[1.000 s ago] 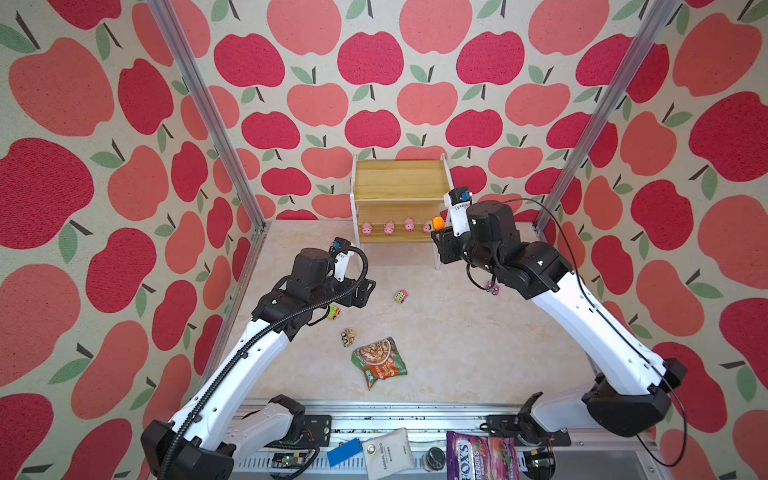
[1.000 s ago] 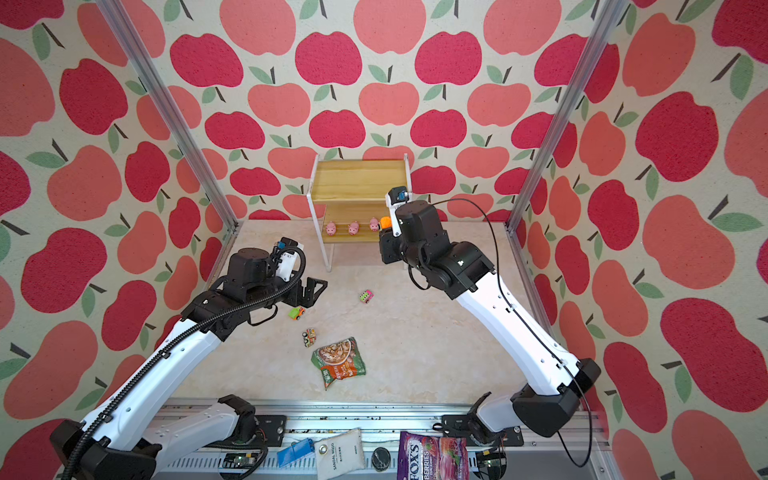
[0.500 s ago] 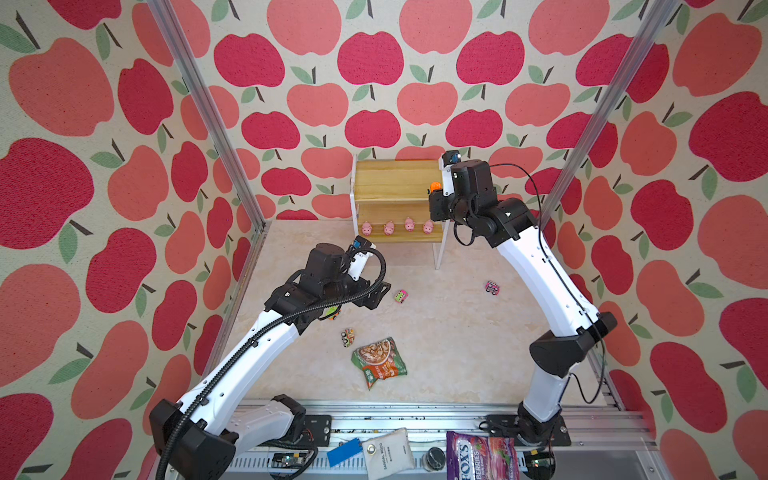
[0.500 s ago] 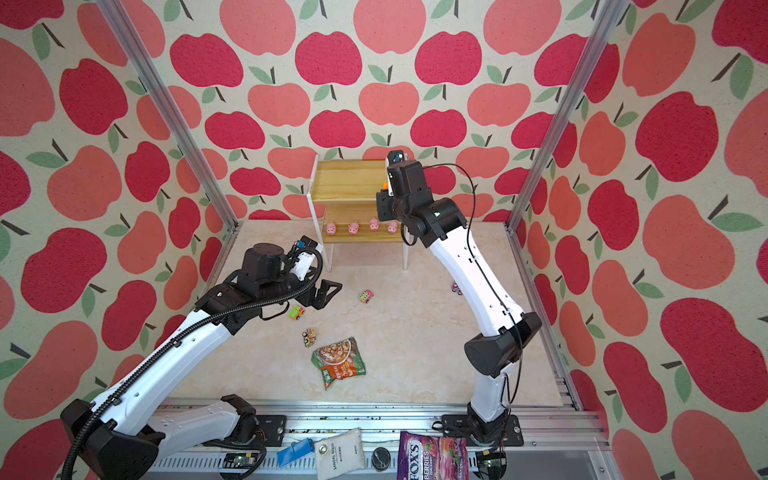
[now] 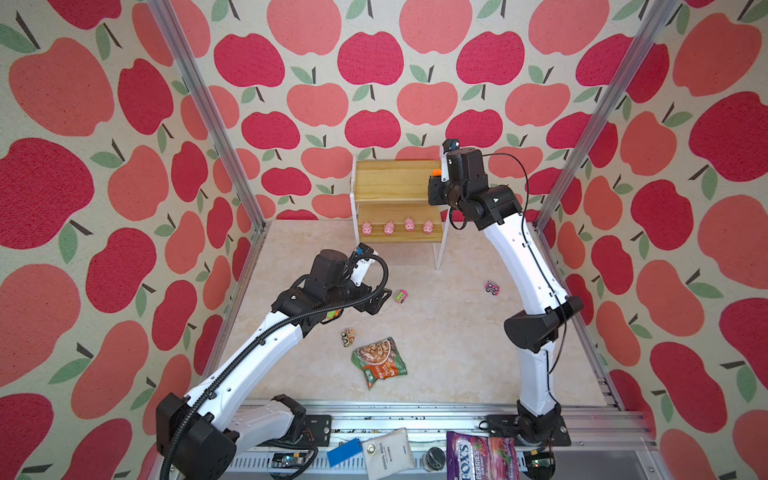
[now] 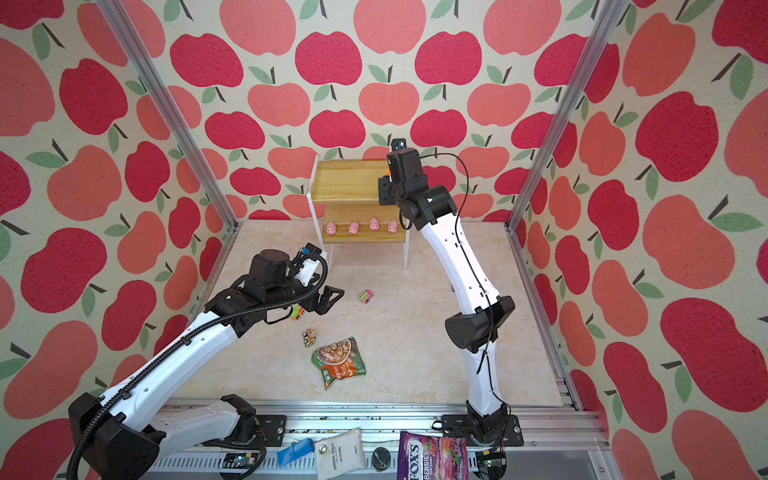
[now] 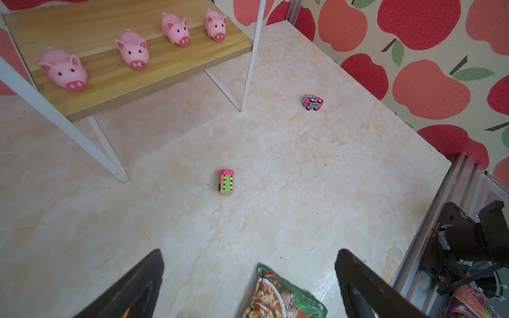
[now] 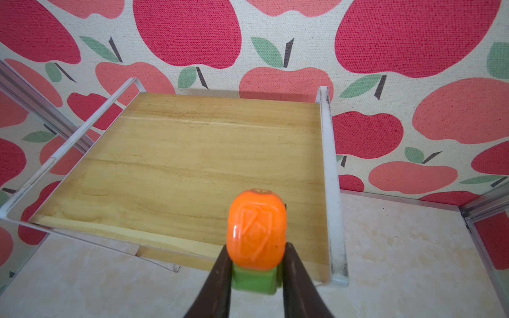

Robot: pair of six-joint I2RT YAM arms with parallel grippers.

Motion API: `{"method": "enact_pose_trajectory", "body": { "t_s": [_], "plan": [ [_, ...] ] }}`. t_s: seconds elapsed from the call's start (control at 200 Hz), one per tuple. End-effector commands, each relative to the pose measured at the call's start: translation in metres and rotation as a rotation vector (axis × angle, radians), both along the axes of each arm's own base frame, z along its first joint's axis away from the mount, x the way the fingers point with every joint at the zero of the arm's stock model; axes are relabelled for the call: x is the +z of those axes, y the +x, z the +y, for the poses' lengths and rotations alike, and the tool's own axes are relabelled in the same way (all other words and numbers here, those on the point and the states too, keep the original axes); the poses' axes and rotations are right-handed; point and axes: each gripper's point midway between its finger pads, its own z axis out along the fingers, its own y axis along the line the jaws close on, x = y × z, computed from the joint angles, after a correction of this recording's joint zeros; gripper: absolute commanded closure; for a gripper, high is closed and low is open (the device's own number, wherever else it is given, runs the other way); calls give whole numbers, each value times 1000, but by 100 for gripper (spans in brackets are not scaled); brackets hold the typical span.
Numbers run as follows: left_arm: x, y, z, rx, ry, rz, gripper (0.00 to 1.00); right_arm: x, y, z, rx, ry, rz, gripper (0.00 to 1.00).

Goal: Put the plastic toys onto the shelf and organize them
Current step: 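Carry the truck with the right gripper up over the top shelf, then lower the truck onto the top shelf and open the right gripper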

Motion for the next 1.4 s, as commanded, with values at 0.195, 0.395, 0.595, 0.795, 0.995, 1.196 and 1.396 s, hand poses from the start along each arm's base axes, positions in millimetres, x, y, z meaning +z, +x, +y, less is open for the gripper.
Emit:
{"method": "enact_pose_trajectory", "body": {
  "t_s": [0.195, 0.395, 0.595, 0.795, 0.995, 1.196, 1.396],
  "plan": [
    [-11, 0, -6, -13, -11, 24, 1, -6, 20, -10, -27, 16, -1, 80],
    [-14, 0, -6, -14, -5, 29, 1, -11, 27, -5, -16, 24, 3, 80],
    [-16, 0, -5, -13, 1, 30, 1, -21, 34, 0, -15, 27, 14, 79],
    [-20, 0, -5, -15, 12, 35, 1, -31, 41, 2, -17, 19, 22, 79],
    [-22, 3, -6, -15, 14, 40, 1, -38, 46, 1, -27, 4, 26, 73],
    [-25, 4, -5, -14, 16, 48, 1, -31, 46, 4, -17, 23, 7, 61],
    [-28, 6, -5, -13, 17, 57, 1, -9, 44, 4, -3, 53, -45, 52]
  ]
}}
